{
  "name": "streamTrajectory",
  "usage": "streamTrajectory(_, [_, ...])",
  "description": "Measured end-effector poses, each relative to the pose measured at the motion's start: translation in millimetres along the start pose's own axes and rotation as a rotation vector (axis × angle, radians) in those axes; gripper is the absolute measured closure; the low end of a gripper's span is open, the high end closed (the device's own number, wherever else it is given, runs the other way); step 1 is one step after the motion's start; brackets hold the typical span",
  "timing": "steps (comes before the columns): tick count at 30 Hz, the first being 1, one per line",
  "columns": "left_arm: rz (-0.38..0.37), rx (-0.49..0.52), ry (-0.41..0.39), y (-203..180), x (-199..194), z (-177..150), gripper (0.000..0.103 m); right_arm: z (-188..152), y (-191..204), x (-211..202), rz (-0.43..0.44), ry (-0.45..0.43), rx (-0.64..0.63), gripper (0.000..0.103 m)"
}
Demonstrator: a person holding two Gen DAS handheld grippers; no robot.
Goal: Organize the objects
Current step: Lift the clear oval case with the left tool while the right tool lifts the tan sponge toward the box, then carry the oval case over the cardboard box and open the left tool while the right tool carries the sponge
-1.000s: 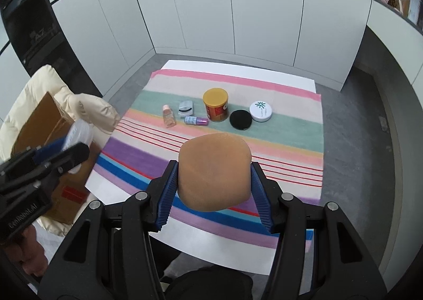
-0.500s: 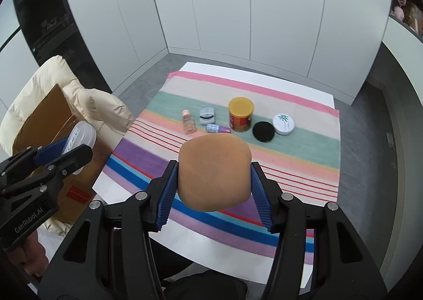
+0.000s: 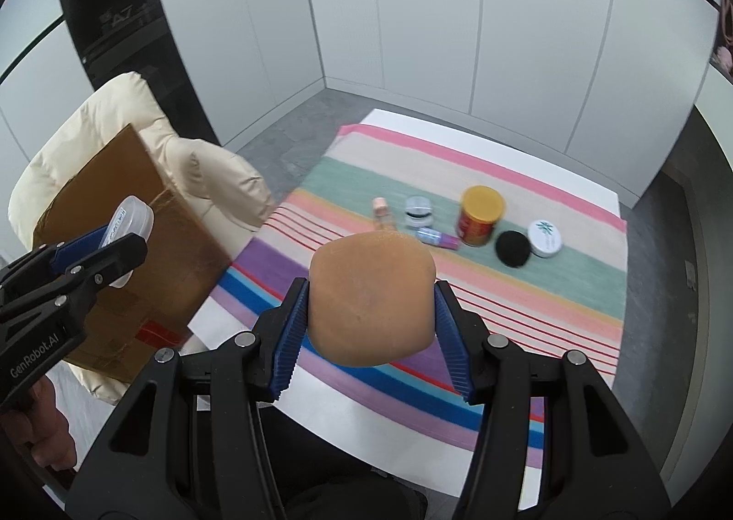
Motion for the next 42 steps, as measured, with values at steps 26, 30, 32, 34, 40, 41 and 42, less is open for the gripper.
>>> streamTrajectory(26, [0.187, -0.193, 0.0, 152.1, -29.1, -33.0, 0.063, 14.4, 152.9, 44.2, 0.15, 0.03, -0.202, 0.047])
streamTrajectory(30, [0.21, -0.201, -0.012, 172.5, -34.7, -39.2, 0.063, 12.8, 182.4, 50.8, 0.176, 0.038, -0.241, 0.047])
streamTrajectory(32, [0.213, -0.21, -0.012, 179.7, -36.4, -41.0, 0.063, 11.8, 194.9, 52.4, 0.189, 0.039, -0.257, 0.047])
streamTrajectory(34, [0.224, -0.215, -0.012, 186.9, -38.6, -44.4, 0.063, 10.0, 205.2, 53.4, 0.197, 0.039, -0.272, 0.047])
streamTrajectory(40, [0.304, -0.175, -0.063, 198.0, -47.3, -49.5, 0.017, 3.4, 235.2, 59.2, 0.226, 0.053, -0.326, 0.047])
streamTrajectory(41, [0.322, -0.173, -0.086, 199.7, -52.1, -50.1, 0.002, 3.1, 239.4, 58.7, 0.229, 0.051, -0.333, 0.047])
streamTrajectory(42, [0.342, -0.175, -0.119, 201.9, -59.3, -50.7, 0.0, 3.0, 244.6, 58.8, 0.235, 0.05, -0.339, 0.047])
Point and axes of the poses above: each gripper's, at about its wrist camera, not at the fingertips, and x roughly the way its jaws point, y to its left, z to its top, the point moved 6 cm from there along x, roughly the way its jaws point, and after that the axes turned 9 degrees about z, right-handed, at the moved point
